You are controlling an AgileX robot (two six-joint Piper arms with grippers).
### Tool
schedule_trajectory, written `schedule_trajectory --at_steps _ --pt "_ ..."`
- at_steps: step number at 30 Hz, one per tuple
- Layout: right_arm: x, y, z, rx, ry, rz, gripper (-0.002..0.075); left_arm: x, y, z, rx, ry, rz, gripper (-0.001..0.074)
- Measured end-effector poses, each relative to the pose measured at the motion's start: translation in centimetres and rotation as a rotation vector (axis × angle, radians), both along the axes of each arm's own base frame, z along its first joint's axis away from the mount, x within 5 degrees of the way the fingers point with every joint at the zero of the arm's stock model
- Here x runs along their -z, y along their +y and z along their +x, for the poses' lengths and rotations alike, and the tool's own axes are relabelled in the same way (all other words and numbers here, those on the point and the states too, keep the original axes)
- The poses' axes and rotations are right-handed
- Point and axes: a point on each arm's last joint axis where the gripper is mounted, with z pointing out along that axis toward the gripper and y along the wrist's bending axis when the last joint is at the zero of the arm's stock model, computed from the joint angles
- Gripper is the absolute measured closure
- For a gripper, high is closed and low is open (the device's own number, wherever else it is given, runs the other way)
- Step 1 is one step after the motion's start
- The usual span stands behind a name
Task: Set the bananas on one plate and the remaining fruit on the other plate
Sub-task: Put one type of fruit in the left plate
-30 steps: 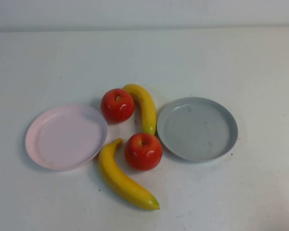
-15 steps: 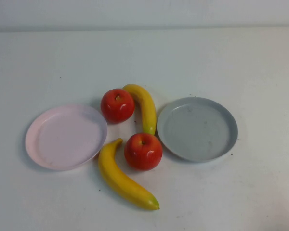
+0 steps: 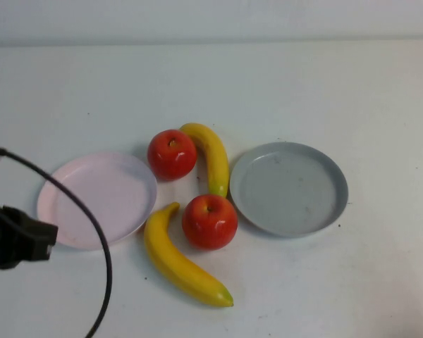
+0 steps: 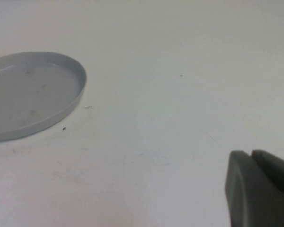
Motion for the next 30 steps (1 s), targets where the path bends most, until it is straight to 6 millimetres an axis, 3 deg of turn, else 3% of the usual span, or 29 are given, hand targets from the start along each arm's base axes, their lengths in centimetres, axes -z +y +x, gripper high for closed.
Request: schedule_trajectory --at_steps 6,15,19,23,24,27,30 --pt "0.0 0.0 0.0 0.0 0.0 0.0 0.0741 -1.0 -1.3 5.6 0.104 0.036 0.079 0.0736" --pt "0.0 0.0 0.0 0.0 0.0 0.0 0.0741 -1.4 -7.1 12.6 0.302 0.047 0.239 0.072" --pt "0.0 0.0 0.0 0.0 0.0 0.0 0.0741 -1.8 -8.6 15.6 0.342 0.055 0.257 0.0549" --pt "0.0 0.0 0.0 0.0 0.0 0.0 0.0741 -1.2 -9.9 18.3 0.38 0.076 0.26 0.0234" --pt "0.0 0.0 0.0 0.0 0.0 0.002 0.0741 -1.0 -10.3 18.9 0.404 0.064 0.264 0.0186" --pt "0.0 0.0 0.0 0.0 0.0 0.002 0.0741 0.5 -11.1 20.2 0.542 0.02 0.31 0.0101" --pt "0.0 0.0 0.0 0.0 0.0 0.002 0.0741 1.8 -11.6 21.0 0.654 -0.03 0.357 0.0076"
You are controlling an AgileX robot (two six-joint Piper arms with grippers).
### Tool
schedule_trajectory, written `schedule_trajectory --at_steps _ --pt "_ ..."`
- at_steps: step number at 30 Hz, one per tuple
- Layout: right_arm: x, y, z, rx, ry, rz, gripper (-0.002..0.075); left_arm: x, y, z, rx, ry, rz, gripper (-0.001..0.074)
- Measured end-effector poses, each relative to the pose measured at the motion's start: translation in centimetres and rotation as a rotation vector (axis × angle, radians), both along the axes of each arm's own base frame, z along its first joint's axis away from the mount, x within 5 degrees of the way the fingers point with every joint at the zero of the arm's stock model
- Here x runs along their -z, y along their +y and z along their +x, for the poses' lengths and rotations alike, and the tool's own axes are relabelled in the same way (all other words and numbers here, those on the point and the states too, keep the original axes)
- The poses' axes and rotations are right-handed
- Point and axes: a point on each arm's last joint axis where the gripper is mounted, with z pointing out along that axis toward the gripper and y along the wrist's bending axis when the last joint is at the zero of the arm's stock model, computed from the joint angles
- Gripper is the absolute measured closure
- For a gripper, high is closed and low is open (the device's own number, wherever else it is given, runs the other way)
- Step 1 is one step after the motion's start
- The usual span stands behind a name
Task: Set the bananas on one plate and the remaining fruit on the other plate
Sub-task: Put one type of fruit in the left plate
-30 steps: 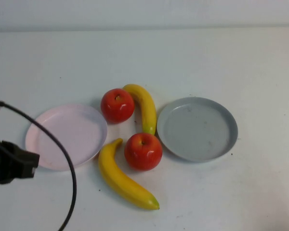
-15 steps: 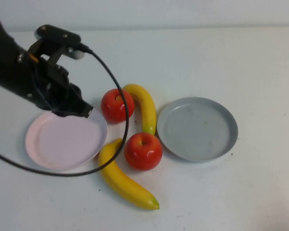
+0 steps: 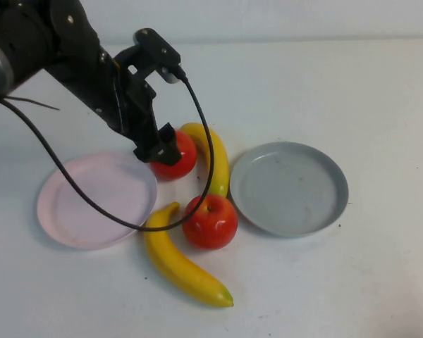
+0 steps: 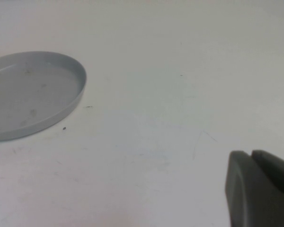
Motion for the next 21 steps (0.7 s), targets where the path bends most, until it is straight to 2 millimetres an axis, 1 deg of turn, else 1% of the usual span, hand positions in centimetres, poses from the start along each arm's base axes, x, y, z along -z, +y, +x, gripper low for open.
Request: schedule_trajectory --at_steps 3,5,9,14,16,21 --pt "0.0 0.0 0.0 0.0 0.0 0.0 0.0741 1.0 -0.3 0.9 0.083 -0.066 0.025 0.0072" --pt "0.0 0.0 0.0 0.0 0.0 0.0 0.0741 1.7 -0.5 1.5 0.172 -0.129 0.056 0.0072" --pt "0.0 0.0 0.0 0.0 0.0 0.0 0.0742 2.6 -0.6 2.1 0.276 -0.187 0.095 0.0072" --pt "0.0 0.0 0.0 0.0 0.0 0.0 0.0741 4.1 -0.8 3.2 0.286 -0.223 0.118 0.0072" --pt "0.0 0.0 0.0 0.0 0.0 0.0 0.0741 4.9 -0.9 3.7 0.278 -0.241 0.126 0.0072" --pt "0.0 0.0 0.0 0.0 0.0 0.0 0.0741 6.3 -1.1 4.8 0.252 -0.278 0.127 0.0072"
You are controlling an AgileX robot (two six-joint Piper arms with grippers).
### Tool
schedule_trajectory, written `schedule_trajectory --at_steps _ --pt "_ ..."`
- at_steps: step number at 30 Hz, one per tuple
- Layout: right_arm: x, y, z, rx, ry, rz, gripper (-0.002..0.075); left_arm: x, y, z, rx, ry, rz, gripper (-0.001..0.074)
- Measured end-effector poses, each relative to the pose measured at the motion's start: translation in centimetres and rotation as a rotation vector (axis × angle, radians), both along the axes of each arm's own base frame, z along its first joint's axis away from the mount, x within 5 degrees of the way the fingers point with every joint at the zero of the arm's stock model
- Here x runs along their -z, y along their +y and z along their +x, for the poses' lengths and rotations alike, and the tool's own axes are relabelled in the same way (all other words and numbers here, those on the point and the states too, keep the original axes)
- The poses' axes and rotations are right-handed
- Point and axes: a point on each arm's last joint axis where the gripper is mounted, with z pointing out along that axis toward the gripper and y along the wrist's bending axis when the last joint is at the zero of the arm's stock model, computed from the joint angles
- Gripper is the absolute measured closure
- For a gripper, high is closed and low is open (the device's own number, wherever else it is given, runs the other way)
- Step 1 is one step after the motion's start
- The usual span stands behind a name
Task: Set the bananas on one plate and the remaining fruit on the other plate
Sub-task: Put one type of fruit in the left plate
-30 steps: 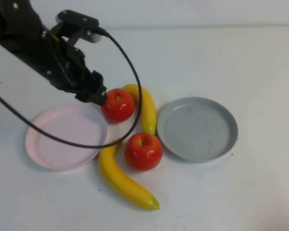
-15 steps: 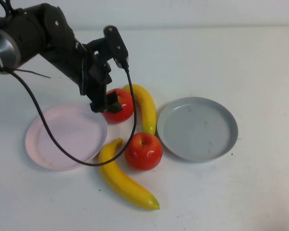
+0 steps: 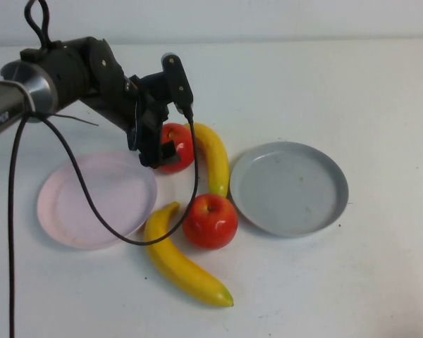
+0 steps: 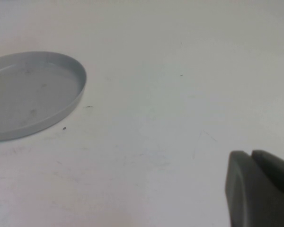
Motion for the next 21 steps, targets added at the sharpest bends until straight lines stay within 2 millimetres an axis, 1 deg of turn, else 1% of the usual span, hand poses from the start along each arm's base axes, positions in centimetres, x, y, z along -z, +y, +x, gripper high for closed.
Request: schedule_trajectory --at_steps 5,9,15,17,20,21 --pt "0.0 0.0 0.0 0.0 0.0 0.0 0.0741 0.9 0.1 0.7 -0.028 -0.008 -0.025 0.0072" --pt "0.0 0.0 0.0 0.0 -0.002 0.0 0.0741 1.1 0.5 1.2 -0.067 0.003 -0.072 0.0072" --pt "0.0 0.0 0.0 0.0 -0.003 0.0 0.0741 1.4 1.1 1.6 -0.093 0.006 -0.091 0.0074" --pt "0.0 0.0 0.0 0.0 -0.005 0.0 0.0741 1.3 1.1 1.6 -0.096 0.011 -0.099 0.0095" --pt "0.0 0.0 0.0 0.0 -0.005 0.0 0.0741 1.4 1.1 1.6 -0.107 0.025 -0.118 0.0155" --pt "0.0 0.0 0.0 0.0 -0.005 0.0 0.0741 1.4 1.2 1.6 -0.109 0.031 -0.122 0.0155"
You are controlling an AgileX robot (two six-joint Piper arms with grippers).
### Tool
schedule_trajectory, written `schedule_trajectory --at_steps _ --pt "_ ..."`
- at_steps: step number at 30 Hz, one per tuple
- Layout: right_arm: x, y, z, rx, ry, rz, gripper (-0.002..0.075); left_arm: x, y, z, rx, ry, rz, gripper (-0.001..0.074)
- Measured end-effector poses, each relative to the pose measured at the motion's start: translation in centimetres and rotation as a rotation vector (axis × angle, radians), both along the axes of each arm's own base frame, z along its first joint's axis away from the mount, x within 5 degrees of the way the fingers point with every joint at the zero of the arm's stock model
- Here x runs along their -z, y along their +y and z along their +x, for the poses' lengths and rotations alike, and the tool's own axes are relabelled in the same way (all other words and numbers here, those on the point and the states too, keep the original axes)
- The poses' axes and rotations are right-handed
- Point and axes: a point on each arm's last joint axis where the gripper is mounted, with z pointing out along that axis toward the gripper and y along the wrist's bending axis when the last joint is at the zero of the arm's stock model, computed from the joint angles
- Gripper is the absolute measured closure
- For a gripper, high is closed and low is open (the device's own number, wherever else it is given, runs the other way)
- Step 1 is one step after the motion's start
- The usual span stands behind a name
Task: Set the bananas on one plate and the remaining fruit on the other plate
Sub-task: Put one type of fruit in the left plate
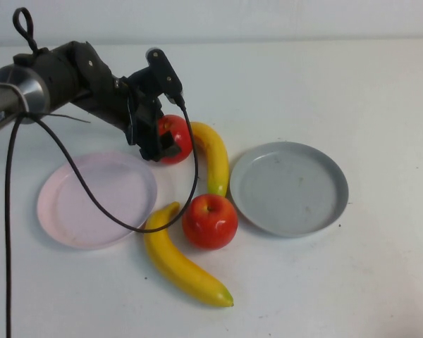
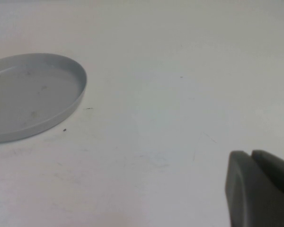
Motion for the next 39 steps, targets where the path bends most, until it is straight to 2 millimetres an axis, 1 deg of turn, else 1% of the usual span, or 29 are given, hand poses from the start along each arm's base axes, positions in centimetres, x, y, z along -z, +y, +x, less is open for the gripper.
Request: schedule_trajectory --at_steps 5,9,11,13,16,18,21,24,26,28,30,36,39 --pt "0.0 0.0 0.0 0.0 0.0 0.0 0.0741 -0.2 -0.2 -0.4 0.009 0.064 -0.017 0.0155" --pt "0.0 0.0 0.0 0.0 0.0 0.0 0.0741 -1.4 -0.2 -1.0 -0.066 0.166 -0.064 0.0155" --pt "0.0 0.0 0.0 0.0 0.0 0.0 0.0741 -3.0 -0.2 -1.4 -0.117 0.185 -0.098 0.0155" --pt "0.0 0.0 0.0 0.0 0.0 0.0 0.0742 -5.2 0.1 -2.0 -0.15 0.169 -0.121 0.0155" --pt "0.0 0.0 0.0 0.0 0.0 0.0 0.0741 -9.5 1.0 -3.6 -0.197 0.102 -0.129 0.0156" --pt "0.0 0.0 0.0 0.0 0.0 0.0 0.0741 -12.1 1.9 -4.8 -0.225 0.047 -0.103 0.0156" --pt "0.0 0.0 0.0 0.0 0.0 0.0 0.0741 -14.4 3.2 -6.4 -0.279 -0.027 -0.054 0.0156" --pt "0.0 0.0 0.0 0.0 0.0 0.0 0.0741 -15.3 4.6 -7.8 -0.352 -0.079 -0.001 0.0156" --pt "0.0 0.0 0.0 0.0 0.0 0.0 0.0742 -15.2 5.1 -8.2 -0.378 -0.101 0.027 0.0157" --pt "0.0 0.0 0.0 0.0 0.0 0.0 0.0742 -14.6 5.7 -8.8 -0.408 -0.112 0.045 0.0157" --pt "0.0 0.0 0.0 0.0 0.0 0.0 0.0741 -13.7 5.8 -9.1 -0.43 -0.087 0.049 0.0157" --pt "0.0 0.0 0.0 0.0 0.0 0.0 0.0741 -8.6 6.7 -9.7 -0.528 0.128 0.112 0.0157" --pt "0.0 0.0 0.0 0.0 0.0 0.0 0.0741 -7.1 7.1 -9.8 -0.547 0.169 0.128 0.0157"
